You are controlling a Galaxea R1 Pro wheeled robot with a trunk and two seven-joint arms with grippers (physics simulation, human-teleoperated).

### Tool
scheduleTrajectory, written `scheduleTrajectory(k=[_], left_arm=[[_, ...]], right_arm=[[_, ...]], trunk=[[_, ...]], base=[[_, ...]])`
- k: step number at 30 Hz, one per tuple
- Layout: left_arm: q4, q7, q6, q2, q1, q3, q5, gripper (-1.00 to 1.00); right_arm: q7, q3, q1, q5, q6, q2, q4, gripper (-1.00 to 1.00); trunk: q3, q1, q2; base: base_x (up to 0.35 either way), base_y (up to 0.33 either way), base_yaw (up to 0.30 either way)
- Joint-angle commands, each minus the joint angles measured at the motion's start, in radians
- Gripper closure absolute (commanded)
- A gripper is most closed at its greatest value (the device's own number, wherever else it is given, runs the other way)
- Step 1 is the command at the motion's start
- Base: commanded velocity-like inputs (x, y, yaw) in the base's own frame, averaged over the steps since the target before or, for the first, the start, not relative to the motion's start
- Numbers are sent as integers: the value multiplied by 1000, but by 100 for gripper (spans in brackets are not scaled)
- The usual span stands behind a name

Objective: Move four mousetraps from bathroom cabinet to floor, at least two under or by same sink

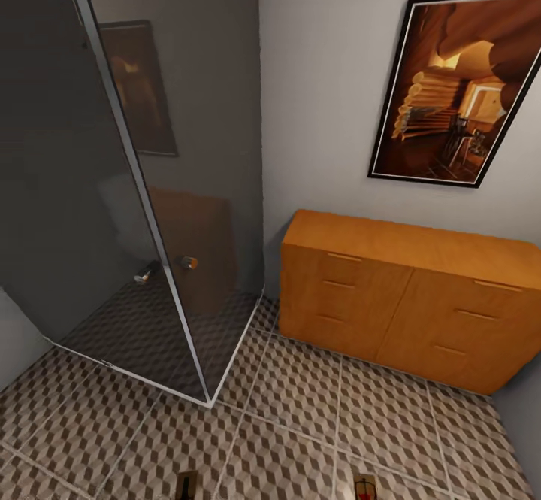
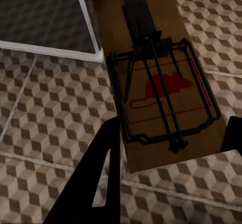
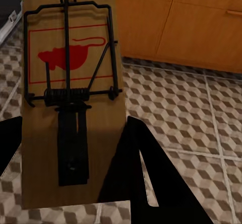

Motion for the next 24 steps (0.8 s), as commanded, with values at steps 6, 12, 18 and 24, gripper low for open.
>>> scheduleTrajectory(k=[6, 12, 18, 24], left_arm=[[5, 4, -6, -1, -2, -9, 5, 100], [5, 4, -6, -1, -2, -9, 5, 100], [4, 4, -6, -1, -2, -9, 5, 100], [5, 4, -6, -1, -2, -9, 5, 100]], right_arm=[[3, 9, -1, -12, -4, 0, 0, 100], [3, 9, -1, -12, -4, -2, 0, 100], [3, 9, -1, -12, -4, -3, 0, 100], [3, 9, -1, -12, -4, -3, 0, 100]], trunk=[[-2, 0, -2], [-2, 0, -2], [-2, 0, -2], [-2, 0, -2]], base=[[0, 0, 283], [0, 0, 283], [0, 0, 283], [0, 0, 283]])
